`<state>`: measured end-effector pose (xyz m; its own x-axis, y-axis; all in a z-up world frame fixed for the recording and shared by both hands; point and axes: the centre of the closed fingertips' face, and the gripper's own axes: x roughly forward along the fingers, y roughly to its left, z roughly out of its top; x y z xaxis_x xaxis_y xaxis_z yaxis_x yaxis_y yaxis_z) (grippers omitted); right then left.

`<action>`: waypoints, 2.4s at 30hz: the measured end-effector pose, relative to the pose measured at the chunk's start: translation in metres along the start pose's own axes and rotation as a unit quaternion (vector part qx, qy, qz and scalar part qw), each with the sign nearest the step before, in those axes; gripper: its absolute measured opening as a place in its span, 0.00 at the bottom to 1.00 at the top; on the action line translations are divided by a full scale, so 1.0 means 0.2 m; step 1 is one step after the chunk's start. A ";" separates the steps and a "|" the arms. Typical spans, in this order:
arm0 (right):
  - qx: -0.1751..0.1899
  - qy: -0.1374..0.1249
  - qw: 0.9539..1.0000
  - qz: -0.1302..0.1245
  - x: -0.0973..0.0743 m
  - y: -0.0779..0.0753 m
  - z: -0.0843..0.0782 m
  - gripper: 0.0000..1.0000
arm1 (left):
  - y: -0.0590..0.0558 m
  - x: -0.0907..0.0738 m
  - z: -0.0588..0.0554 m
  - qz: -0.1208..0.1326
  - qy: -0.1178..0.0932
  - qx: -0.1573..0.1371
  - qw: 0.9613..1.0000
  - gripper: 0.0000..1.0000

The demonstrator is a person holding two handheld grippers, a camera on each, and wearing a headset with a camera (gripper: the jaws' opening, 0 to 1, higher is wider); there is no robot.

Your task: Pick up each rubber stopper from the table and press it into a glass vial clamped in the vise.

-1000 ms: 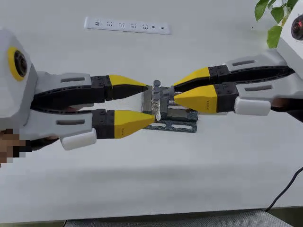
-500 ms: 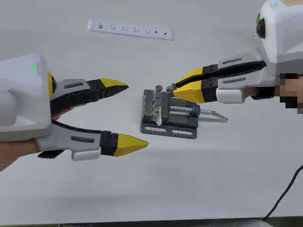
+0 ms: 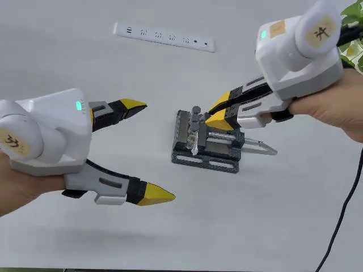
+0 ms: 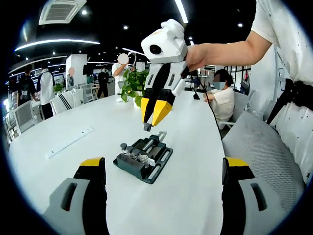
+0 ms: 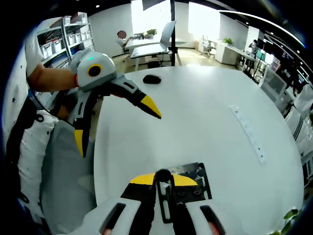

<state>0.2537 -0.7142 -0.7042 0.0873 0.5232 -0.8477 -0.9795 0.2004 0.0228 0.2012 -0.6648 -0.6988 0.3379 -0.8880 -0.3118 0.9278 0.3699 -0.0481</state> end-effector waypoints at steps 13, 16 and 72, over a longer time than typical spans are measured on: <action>-0.027 0.073 0.997 0.001 0.21 -0.06 -0.13 0.06 | 0.01 0.03 -0.05 0.002 -0.003 -0.006 1.000 0.99; -0.029 0.083 0.996 0.002 0.24 -0.07 -0.15 0.06 | 0.02 0.03 -0.06 0.003 -0.003 -0.008 1.000 0.99; -0.035 0.171 0.985 0.003 0.34 -0.10 -0.22 0.05 | 0.00 0.04 -0.07 -0.001 -0.018 -0.028 0.999 0.98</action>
<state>0.2708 -0.7180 -0.7859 0.0276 0.2128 -0.9767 -0.9909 0.1347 0.0013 0.2019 -0.6677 -0.7146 0.3434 -0.8973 -0.2773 0.9184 0.3826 -0.1010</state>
